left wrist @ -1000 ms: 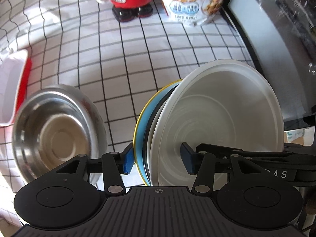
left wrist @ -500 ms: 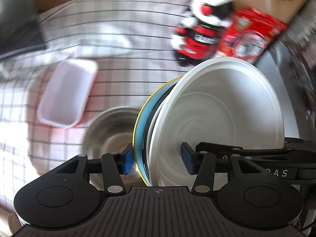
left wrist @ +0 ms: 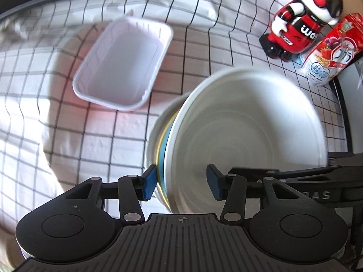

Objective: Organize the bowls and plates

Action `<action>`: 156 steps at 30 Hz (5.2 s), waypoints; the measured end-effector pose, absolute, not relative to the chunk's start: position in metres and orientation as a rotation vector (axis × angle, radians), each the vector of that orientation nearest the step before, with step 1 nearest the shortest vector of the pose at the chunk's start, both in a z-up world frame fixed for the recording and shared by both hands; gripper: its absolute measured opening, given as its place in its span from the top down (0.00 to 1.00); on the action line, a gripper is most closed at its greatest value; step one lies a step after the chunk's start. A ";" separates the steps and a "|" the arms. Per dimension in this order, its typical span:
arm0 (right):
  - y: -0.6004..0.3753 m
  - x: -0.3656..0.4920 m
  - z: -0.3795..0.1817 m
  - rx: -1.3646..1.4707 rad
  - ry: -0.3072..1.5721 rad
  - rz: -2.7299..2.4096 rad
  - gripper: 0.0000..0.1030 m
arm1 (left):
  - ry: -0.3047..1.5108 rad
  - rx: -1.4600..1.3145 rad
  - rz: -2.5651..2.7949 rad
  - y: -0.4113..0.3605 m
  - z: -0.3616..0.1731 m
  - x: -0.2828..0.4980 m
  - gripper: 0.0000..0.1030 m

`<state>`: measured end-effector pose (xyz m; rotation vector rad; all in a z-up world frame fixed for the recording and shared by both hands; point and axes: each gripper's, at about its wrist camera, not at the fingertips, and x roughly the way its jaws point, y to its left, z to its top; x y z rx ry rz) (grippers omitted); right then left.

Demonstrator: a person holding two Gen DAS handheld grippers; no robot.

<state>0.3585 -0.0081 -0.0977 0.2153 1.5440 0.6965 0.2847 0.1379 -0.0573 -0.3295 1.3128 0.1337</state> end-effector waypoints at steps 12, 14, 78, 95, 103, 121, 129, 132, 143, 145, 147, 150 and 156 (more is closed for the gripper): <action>0.004 0.360 -0.087 0.029 1.540 0.670 0.48 | 1.258 -0.231 0.154 0.131 -0.049 0.285 0.67; 0.004 0.360 -0.074 -0.054 1.482 0.646 0.46 | 1.243 -0.227 0.169 0.132 -0.046 0.284 0.67; 0.101 0.446 0.023 -0.158 1.298 0.514 0.30 | 0.909 -0.339 0.184 0.282 0.014 0.292 0.75; 0.162 0.487 -0.140 0.069 1.816 0.228 0.50 | 1.160 -0.379 0.116 0.320 -0.106 0.386 0.71; 0.172 0.467 -0.144 0.089 1.815 0.321 0.87 | 1.178 -0.346 0.127 0.304 -0.111 0.392 0.72; 0.084 0.388 0.039 -0.007 1.364 0.698 0.86 | 0.879 -0.295 0.149 0.220 0.066 0.298 0.74; 0.018 0.342 0.020 -0.216 1.125 0.623 0.86 | 0.867 -0.338 0.014 0.158 0.029 0.288 0.76; 0.009 0.338 0.005 -0.234 1.155 0.638 0.83 | 0.922 -0.342 0.016 0.148 0.004 0.291 0.80; -0.016 0.391 0.006 0.069 1.217 0.691 0.58 | 0.957 -0.318 0.015 0.142 -0.013 0.275 0.83; -0.014 0.402 -0.001 0.136 1.231 0.665 0.59 | 0.962 -0.325 0.017 0.143 -0.015 0.275 0.83; -0.011 0.409 -0.009 0.188 1.260 0.650 0.65 | 0.964 -0.349 0.018 0.146 -0.015 0.276 0.83; -0.007 0.417 -0.009 0.228 1.271 0.645 0.73 | 0.959 -0.354 0.035 0.149 -0.009 0.277 0.83; -0.021 0.408 0.025 0.254 1.189 0.743 0.74 | 0.918 -0.371 0.038 0.154 0.007 0.276 0.83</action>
